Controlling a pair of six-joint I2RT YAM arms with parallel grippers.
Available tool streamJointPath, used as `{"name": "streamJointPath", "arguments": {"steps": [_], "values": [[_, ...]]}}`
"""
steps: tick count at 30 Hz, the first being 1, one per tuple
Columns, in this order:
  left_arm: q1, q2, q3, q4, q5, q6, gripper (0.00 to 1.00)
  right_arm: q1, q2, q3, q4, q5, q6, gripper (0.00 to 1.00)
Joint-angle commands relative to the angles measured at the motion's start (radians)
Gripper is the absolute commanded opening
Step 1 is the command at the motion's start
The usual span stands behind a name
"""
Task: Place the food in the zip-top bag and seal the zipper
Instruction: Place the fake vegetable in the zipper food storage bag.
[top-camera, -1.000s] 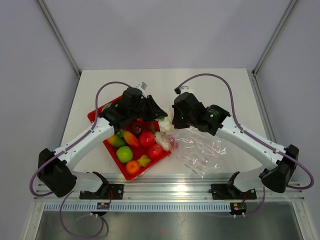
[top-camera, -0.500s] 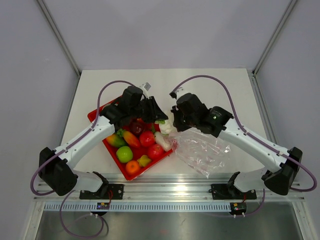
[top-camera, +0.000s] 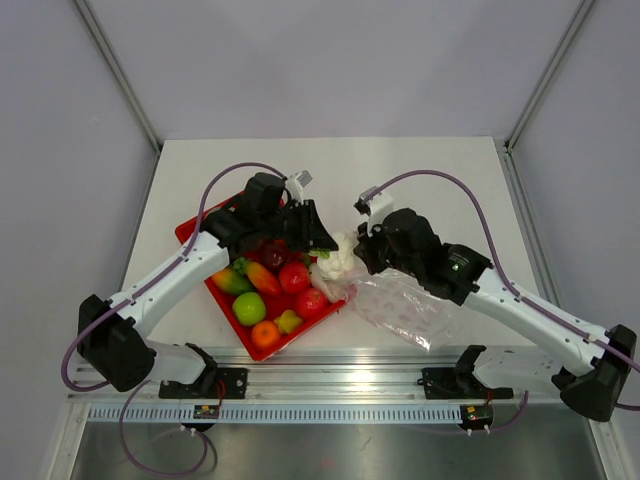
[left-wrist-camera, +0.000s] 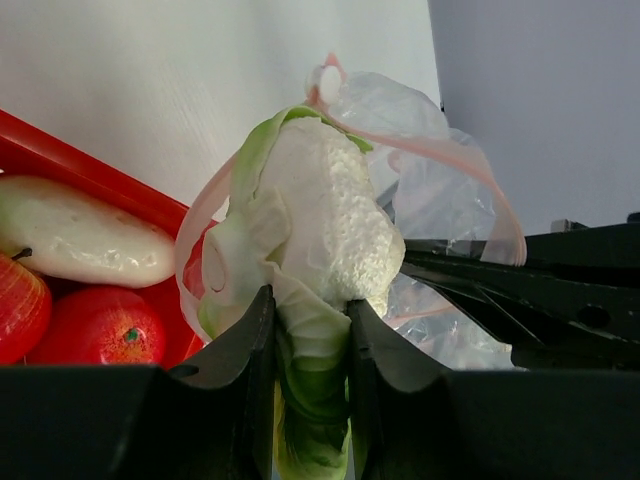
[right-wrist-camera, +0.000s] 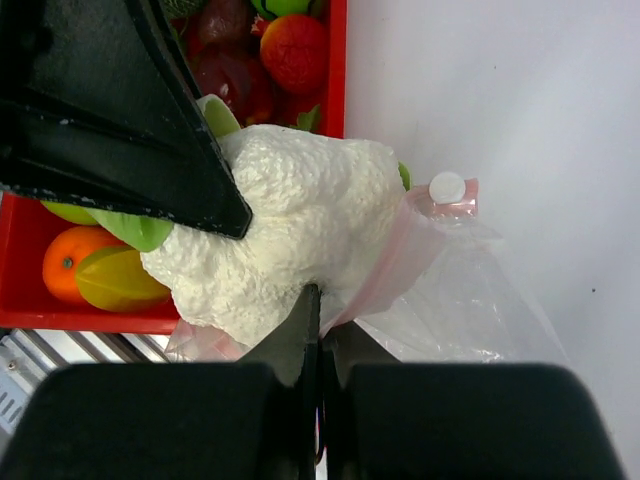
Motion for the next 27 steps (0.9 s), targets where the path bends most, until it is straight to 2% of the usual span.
{"name": "streamJointPath", "arguments": {"steps": [1,5,7,11,17,27], "values": [[0.001,-0.008,0.004,0.010,0.159,0.071,0.00,-0.005,-0.109,-0.131,0.277,-0.006,-0.119,0.00],[0.001,-0.005,-0.008,0.019,0.183,0.077,0.00,-0.006,-0.229,-0.302,0.541,-0.164,-0.233,0.00],[0.001,0.003,-0.019,0.031,0.193,0.073,0.00,-0.006,-0.251,-0.333,0.634,-0.177,-0.258,0.00],[0.001,0.020,-0.028,0.057,0.216,0.059,0.00,-0.006,-0.196,-0.291,0.625,-0.265,-0.287,0.00],[0.000,0.037,-0.037,0.068,0.226,0.065,0.00,-0.005,-0.142,-0.284,0.747,-0.336,-0.285,0.00],[0.000,0.045,-0.071,0.051,0.226,0.106,0.00,-0.006,-0.133,-0.258,0.786,-0.313,-0.342,0.00]]}}
